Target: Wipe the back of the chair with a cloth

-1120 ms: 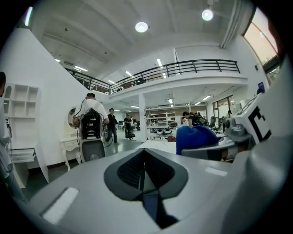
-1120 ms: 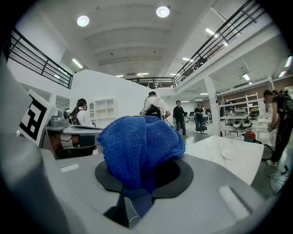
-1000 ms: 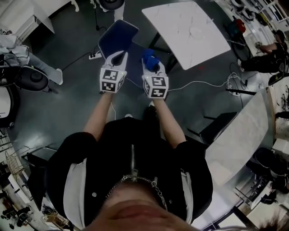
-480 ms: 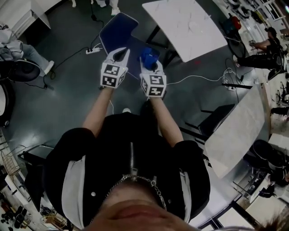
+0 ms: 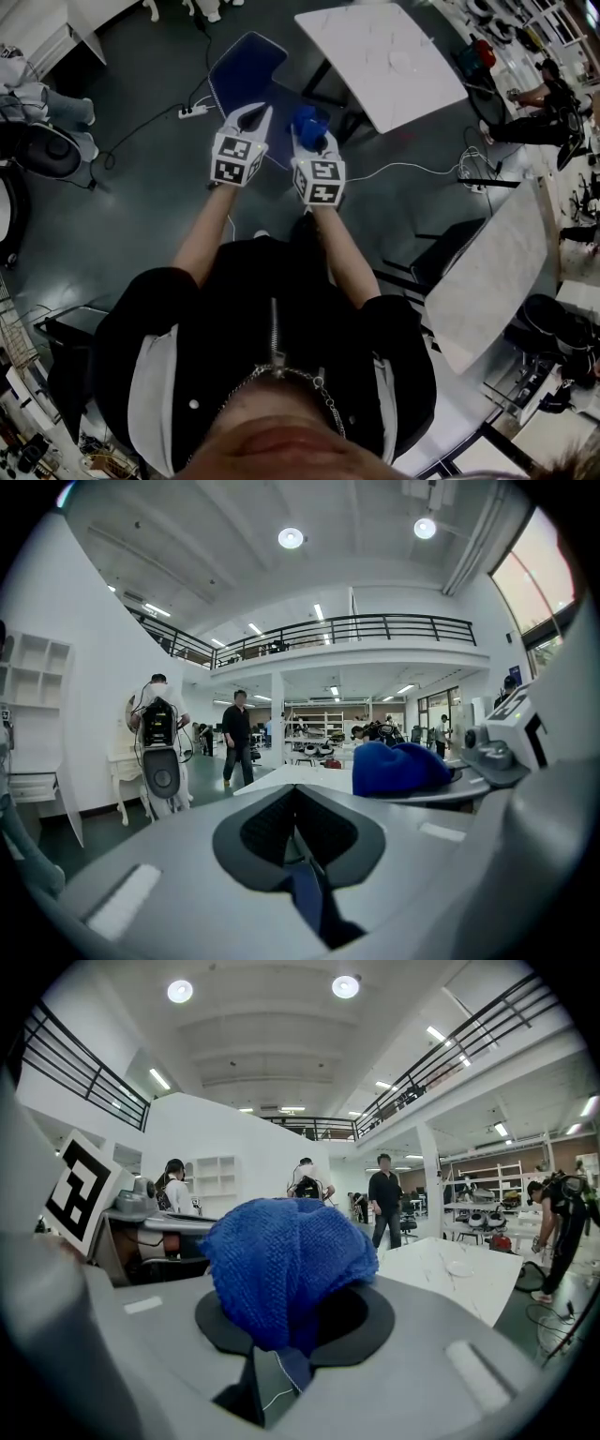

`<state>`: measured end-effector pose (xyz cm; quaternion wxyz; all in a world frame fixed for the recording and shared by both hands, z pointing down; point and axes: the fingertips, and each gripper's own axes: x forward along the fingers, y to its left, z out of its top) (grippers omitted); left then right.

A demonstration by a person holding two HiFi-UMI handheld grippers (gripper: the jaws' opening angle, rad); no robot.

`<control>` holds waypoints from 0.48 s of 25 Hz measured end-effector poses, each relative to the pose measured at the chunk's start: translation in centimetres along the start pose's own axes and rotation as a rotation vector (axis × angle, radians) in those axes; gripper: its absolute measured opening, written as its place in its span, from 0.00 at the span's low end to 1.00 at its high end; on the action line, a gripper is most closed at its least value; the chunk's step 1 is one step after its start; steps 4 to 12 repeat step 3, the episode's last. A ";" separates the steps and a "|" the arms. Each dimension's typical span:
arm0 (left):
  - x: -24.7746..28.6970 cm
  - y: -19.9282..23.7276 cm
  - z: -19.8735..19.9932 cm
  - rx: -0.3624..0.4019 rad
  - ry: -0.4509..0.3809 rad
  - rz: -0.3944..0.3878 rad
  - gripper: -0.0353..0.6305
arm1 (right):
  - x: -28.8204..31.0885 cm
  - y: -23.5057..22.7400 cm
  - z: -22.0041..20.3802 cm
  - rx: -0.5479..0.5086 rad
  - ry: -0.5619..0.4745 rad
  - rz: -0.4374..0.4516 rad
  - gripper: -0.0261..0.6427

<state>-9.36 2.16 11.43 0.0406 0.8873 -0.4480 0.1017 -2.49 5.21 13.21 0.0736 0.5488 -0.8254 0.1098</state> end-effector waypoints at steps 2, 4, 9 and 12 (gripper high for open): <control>-0.1 -0.2 -0.2 0.002 0.000 -0.002 0.07 | -0.1 0.2 -0.3 -0.002 0.004 0.004 0.19; -0.2 -0.3 -0.3 0.003 0.000 -0.003 0.07 | -0.2 0.3 -0.4 -0.003 0.006 0.006 0.19; -0.2 -0.3 -0.3 0.003 0.000 -0.003 0.07 | -0.2 0.3 -0.4 -0.003 0.006 0.006 0.19; -0.2 -0.3 -0.3 0.003 0.000 -0.003 0.07 | -0.2 0.3 -0.4 -0.003 0.006 0.006 0.19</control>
